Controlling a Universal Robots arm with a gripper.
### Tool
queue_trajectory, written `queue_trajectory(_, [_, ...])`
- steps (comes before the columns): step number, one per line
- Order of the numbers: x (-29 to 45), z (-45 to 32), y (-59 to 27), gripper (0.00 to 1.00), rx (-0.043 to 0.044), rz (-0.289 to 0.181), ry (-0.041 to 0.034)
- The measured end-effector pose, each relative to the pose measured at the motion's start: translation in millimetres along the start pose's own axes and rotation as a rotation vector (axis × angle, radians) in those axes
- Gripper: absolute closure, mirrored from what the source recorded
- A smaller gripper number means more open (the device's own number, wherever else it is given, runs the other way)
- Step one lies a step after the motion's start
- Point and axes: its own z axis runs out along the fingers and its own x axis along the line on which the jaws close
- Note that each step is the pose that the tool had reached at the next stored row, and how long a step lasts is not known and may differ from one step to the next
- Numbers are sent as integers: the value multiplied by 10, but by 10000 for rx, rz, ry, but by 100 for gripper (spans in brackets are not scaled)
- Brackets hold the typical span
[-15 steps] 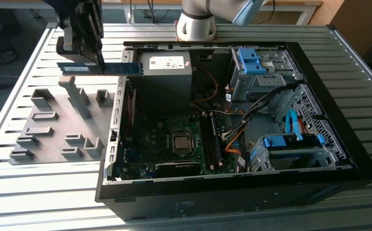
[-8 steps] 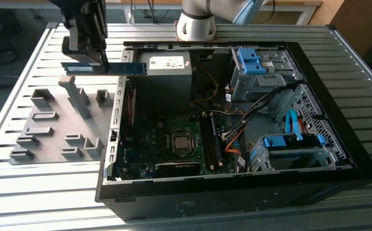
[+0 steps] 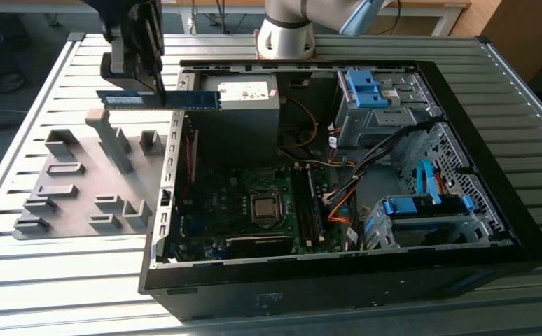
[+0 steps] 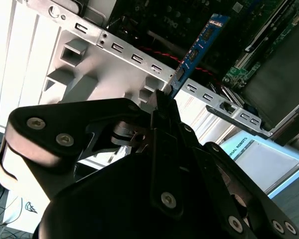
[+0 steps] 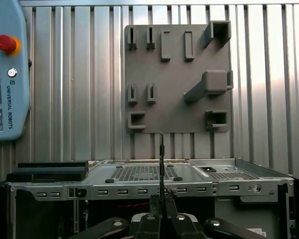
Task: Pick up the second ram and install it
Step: 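Pick up the second ram and move it above second insertion slot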
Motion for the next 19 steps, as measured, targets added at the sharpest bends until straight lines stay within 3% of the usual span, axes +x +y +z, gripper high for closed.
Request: queue_trajectory(19, [-6, -5, -177, 86, 0, 1, 0])
